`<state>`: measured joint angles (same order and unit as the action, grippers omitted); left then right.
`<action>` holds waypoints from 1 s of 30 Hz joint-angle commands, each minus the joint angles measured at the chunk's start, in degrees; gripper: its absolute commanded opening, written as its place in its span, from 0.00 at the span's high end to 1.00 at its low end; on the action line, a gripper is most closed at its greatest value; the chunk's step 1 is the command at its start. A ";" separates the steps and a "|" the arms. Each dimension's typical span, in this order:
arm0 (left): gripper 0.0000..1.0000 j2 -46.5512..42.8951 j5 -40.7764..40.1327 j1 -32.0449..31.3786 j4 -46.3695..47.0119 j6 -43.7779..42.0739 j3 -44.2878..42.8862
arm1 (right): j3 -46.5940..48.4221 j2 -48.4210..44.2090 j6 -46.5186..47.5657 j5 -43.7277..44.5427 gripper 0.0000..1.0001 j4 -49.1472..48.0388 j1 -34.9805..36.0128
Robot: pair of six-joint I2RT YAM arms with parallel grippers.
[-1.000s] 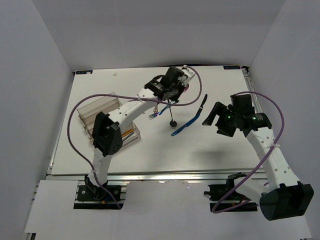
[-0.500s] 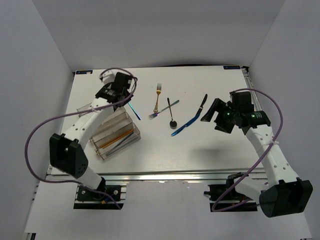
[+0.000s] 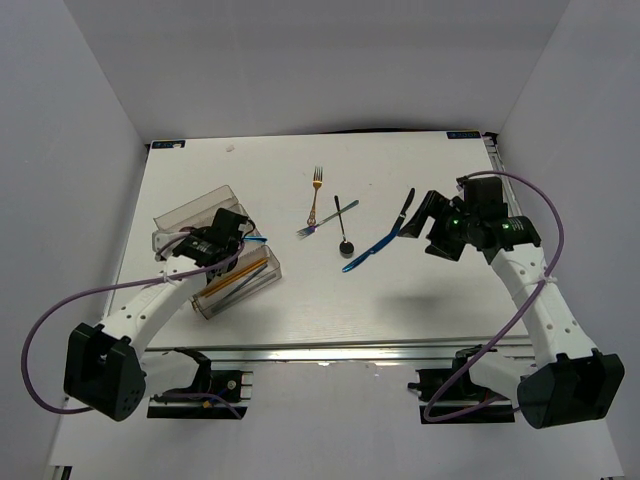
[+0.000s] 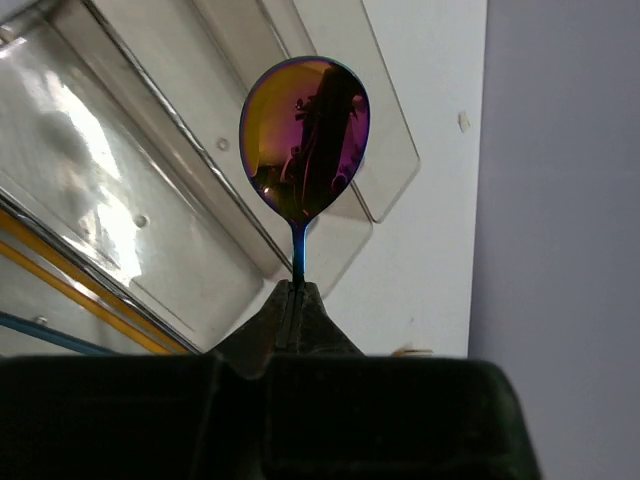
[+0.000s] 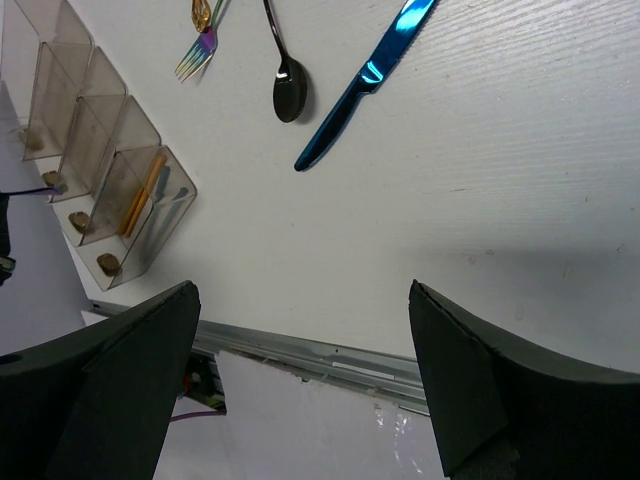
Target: Sort the eating utensils into containers
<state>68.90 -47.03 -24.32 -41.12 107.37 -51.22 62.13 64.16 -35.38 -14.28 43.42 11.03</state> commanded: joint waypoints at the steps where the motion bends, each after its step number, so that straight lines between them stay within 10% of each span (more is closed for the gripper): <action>1: 1.00 -2.11 -7.46 0.23 -0.44 26.46 2.44 | 2.91 1.23 1.36 -1.88 0.11 -1.32 0.14; 13: 1.00 2.73 -11.50 0.32 1.65 40.38 5.95 | 3.53 3.34 1.54 -4.44 0.11 -2.29 0.14; 20: 1.00 0.36 -18.19 3.83 19.28 -7.78 1.74 | 3.53 3.60 3.29 -3.82 0.11 -1.76 0.14; 24: 1.00 -2.63 0.44 9.62 45.19 -46.05 0.17 | 4.49 3.78 5.31 -2.07 0.11 -0.27 0.14; 30: 1.00 8.85 23.53 11.92 25.98 -82.47 -21.69 | 3.01 2.29 6.99 -0.39 0.11 0.53 0.14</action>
<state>73.76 -38.13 -12.16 -9.87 51.42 -64.47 64.27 67.94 -30.57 -15.73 43.57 11.03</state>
